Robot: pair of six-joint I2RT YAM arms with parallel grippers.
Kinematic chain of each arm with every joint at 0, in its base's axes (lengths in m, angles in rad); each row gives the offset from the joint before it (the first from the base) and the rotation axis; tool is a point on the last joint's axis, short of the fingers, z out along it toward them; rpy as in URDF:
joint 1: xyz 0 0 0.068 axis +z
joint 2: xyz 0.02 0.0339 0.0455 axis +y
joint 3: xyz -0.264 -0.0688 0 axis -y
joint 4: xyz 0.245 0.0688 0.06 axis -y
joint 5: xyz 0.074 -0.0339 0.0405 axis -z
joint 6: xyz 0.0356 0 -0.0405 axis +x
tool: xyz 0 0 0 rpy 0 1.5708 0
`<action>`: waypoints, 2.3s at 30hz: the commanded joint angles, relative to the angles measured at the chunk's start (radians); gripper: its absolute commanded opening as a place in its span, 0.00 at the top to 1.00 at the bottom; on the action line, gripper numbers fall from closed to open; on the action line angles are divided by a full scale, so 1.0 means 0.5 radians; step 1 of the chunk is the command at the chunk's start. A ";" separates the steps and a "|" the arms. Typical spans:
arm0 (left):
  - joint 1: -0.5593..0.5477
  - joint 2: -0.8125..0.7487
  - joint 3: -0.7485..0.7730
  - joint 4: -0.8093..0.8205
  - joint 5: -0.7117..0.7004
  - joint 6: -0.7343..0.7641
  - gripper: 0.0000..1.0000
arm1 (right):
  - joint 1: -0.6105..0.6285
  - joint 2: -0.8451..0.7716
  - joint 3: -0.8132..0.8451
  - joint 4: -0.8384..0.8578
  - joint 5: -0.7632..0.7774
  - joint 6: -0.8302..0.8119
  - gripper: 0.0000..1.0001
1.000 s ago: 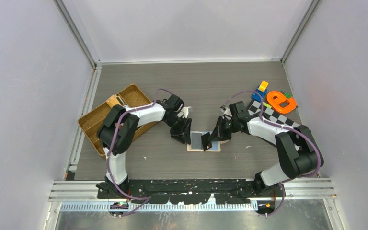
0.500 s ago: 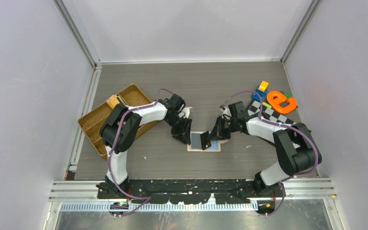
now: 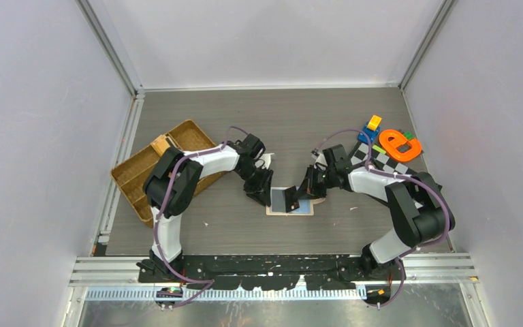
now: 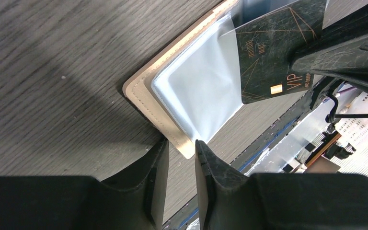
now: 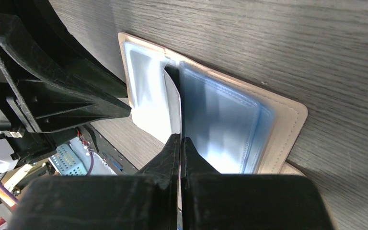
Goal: Put the credit cards into the card holder
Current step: Insert the credit card into the card slot.
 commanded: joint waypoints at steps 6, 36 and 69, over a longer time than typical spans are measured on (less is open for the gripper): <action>-0.041 0.068 0.018 -0.060 -0.107 0.073 0.73 | 0.045 0.026 -0.028 0.024 0.158 -0.007 0.93; -0.084 0.108 0.028 -0.101 -0.105 0.073 0.82 | 0.235 -0.163 -0.055 -0.119 0.777 0.072 0.83; -0.093 0.169 -0.025 0.014 -0.074 -0.006 0.96 | 0.634 -0.113 -0.025 -0.020 0.848 0.206 0.70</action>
